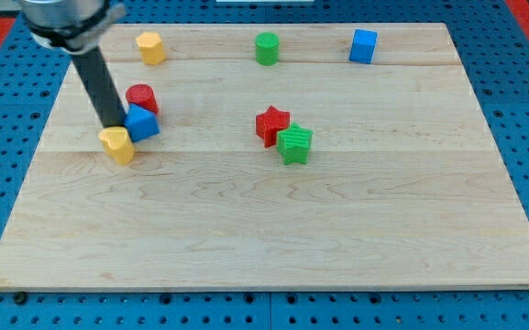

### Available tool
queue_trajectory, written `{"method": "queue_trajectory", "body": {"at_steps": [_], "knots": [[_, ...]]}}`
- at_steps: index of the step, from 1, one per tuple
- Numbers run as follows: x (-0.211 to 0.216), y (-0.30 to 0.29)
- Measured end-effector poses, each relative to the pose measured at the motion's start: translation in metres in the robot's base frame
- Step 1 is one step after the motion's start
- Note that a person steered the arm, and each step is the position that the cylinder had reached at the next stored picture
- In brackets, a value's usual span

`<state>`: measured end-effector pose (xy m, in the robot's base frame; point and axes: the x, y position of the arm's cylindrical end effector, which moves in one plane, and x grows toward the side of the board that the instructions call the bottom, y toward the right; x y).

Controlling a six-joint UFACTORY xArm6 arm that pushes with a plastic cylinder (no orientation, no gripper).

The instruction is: Move the green star parallel to the bottom of the blue cube

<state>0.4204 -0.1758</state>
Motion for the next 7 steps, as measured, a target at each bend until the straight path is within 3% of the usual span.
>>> {"method": "queue_trajectory", "body": {"at_steps": [1, 2, 3, 4, 7], "knots": [[0.022, 0.033], [0.013, 0.054], [0.023, 0.046], [0.045, 0.091], [0.026, 0.262]]}}
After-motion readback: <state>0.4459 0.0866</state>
